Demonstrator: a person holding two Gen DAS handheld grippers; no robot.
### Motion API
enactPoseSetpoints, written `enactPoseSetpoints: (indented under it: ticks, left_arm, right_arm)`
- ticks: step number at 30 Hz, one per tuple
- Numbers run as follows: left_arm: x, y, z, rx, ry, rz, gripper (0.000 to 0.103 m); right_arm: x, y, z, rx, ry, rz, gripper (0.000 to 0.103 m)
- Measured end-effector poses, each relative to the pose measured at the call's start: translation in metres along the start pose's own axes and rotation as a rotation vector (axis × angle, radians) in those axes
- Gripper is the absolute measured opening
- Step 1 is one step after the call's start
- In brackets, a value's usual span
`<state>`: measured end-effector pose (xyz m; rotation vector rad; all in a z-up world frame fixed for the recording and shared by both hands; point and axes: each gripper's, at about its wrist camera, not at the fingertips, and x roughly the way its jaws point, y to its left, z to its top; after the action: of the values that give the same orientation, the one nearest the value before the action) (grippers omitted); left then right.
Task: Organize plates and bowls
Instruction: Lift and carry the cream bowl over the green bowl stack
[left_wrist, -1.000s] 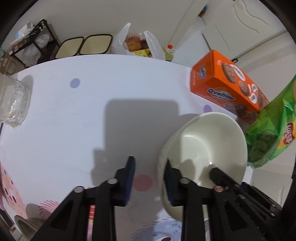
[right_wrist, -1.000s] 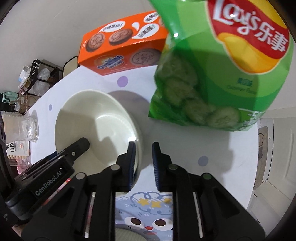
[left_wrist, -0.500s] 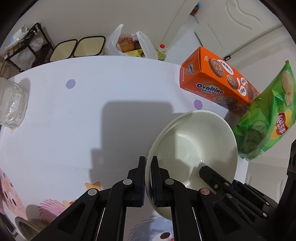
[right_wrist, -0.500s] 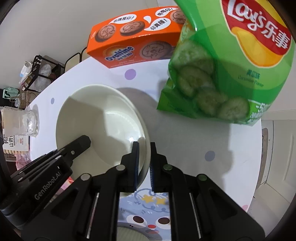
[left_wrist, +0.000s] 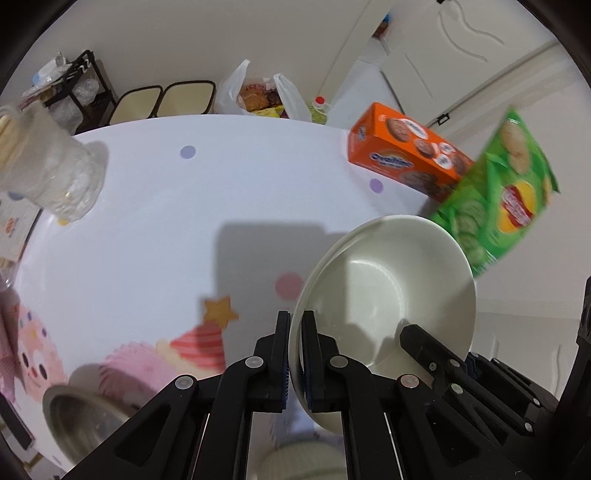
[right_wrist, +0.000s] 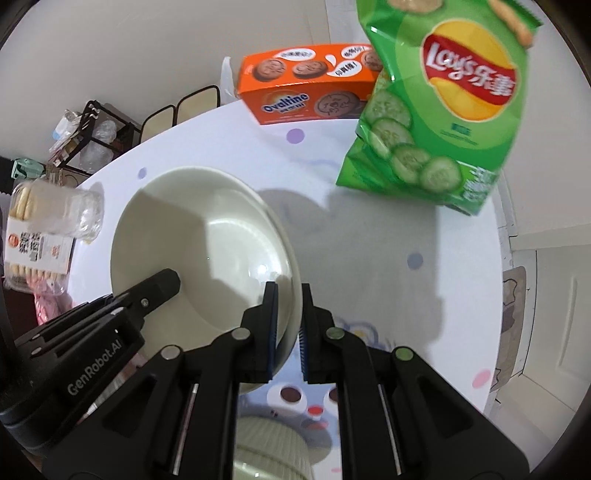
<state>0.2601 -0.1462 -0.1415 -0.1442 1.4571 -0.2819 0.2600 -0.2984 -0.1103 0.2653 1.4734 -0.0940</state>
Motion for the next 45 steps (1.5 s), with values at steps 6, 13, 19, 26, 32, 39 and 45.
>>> enactPoseSetpoints:
  ticks: [6, 13, 19, 26, 32, 39, 45]
  left_arm:
    - [-0.032, -0.001, -0.037, 0.017, -0.015, -0.011, 0.005]
    - [-0.062, -0.002, -0.078, 0.057, -0.020, 0.005, 0.006]
    - [-0.063, 0.003, -0.111, 0.066, 0.009, -0.010, 0.006]
    - [-0.060, 0.004, -0.141, 0.081, 0.034, -0.015, 0.006]
    - [-0.051, 0.002, -0.159, 0.084, 0.060, -0.015, 0.006]
    - [-0.041, 0.005, -0.171, 0.069, 0.081, -0.014, 0.006]
    - [-0.034, 0.007, -0.173, 0.055, 0.093, -0.016, 0.006]
  right_arm:
    - [-0.032, 0.015, -0.036, -0.012, -0.035, -0.013, 0.011]
    - [-0.056, 0.024, -0.079, -0.002, -0.055, -0.010, 0.011]
    - [-0.066, 0.027, -0.116, -0.006, -0.055, -0.023, 0.012]
    - [-0.067, 0.021, -0.152, 0.006, -0.039, -0.034, 0.012]
    - [-0.063, 0.015, -0.170, 0.010, -0.019, -0.044, 0.012]
    - [-0.053, 0.014, -0.182, -0.001, 0.001, -0.055, 0.012]
    - [-0.047, 0.014, -0.184, -0.017, 0.008, -0.076, 0.012]
